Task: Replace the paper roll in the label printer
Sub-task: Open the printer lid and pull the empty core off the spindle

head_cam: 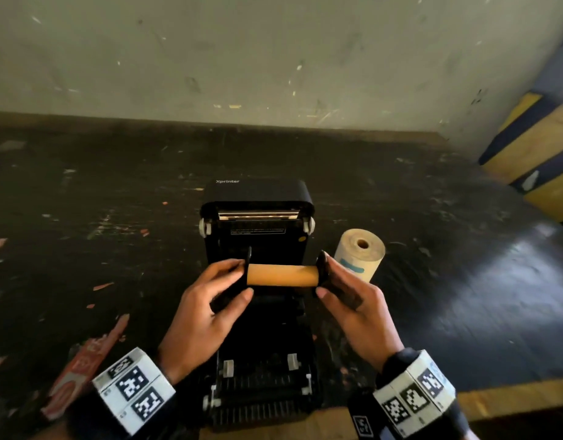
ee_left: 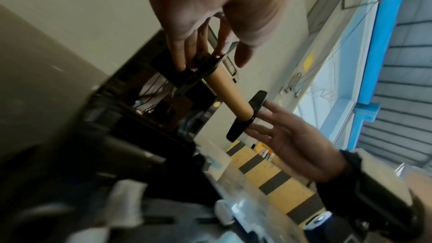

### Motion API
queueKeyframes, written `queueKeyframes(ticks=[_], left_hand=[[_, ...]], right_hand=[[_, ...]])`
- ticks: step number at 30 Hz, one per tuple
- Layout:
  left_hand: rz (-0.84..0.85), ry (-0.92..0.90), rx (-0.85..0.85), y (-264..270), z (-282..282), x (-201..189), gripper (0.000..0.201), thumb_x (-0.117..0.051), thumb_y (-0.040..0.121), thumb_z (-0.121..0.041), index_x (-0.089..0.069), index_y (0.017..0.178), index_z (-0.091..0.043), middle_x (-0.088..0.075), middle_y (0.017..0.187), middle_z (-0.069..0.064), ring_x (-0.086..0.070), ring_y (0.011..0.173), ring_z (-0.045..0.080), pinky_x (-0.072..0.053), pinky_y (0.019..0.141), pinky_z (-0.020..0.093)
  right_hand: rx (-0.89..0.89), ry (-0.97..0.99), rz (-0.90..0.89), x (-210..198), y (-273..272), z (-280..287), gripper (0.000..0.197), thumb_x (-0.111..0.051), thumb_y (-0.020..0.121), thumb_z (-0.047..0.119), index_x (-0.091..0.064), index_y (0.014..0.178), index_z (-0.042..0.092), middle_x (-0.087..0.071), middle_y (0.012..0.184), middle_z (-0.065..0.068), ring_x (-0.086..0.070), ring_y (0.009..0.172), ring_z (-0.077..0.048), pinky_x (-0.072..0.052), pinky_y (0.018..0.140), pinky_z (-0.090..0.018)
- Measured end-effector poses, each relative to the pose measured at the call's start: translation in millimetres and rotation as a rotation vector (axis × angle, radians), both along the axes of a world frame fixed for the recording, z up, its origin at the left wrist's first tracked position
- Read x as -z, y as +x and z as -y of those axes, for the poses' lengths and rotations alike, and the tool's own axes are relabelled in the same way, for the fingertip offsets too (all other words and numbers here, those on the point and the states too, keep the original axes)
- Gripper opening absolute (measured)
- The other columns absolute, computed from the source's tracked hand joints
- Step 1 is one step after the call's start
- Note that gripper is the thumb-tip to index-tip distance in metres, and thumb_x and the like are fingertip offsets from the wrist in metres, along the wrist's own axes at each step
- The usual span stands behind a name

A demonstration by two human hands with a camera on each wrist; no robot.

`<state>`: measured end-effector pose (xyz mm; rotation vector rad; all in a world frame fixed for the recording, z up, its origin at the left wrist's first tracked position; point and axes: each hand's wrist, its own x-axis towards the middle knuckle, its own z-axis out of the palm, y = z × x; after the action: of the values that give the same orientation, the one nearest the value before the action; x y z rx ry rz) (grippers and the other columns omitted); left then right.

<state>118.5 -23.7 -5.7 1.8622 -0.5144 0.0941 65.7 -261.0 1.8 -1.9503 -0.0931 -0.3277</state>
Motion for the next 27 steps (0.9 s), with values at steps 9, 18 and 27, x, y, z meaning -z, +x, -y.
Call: queueKeyframes(ticks=[9,18,27], left_hand=[[-0.049,0.054,-0.084,-23.6,108.8,-1.7,0.042,-0.067,0.073,-0.039,-0.067,0.110,-0.019,-0.069,0.109,-0.010,-0.060,0.105,-0.004,-0.045,0.094,0.017],[-0.304,0.086,-0.192,-45.3,202.3,26.6,0.038,-0.072,0.076,-0.032,-0.065,0.112,-0.021,-0.071,0.100,-0.008,-0.064,0.094,0.001,-0.051,0.088,0.024],[-0.351,0.599,-0.380,-50.2,221.5,74.8,0.041,-0.067,0.081,-0.030,-0.059,0.118,-0.013,-0.067,0.107,0.009,-0.063,0.100,0.022,-0.050,0.085,0.030]], right_hand=[[0.088,0.039,-0.018,14.9,-35.7,98.1,0.059,-0.065,0.077,0.026,-0.043,0.131,0.037,-0.066,0.110,0.009,-0.063,0.100,-0.002,-0.051,0.081,-0.014],[-0.139,0.047,-0.241,48.1,-37.3,196.0,0.036,-0.063,0.085,0.015,-0.060,0.113,0.037,-0.058,0.114,0.001,-0.069,0.085,-0.017,-0.058,0.075,-0.028],[-0.042,0.109,-0.316,91.7,-27.6,256.4,0.033,-0.066,0.083,0.012,-0.064,0.106,0.036,-0.068,0.100,-0.011,-0.072,0.075,-0.018,-0.059,0.077,-0.040]])
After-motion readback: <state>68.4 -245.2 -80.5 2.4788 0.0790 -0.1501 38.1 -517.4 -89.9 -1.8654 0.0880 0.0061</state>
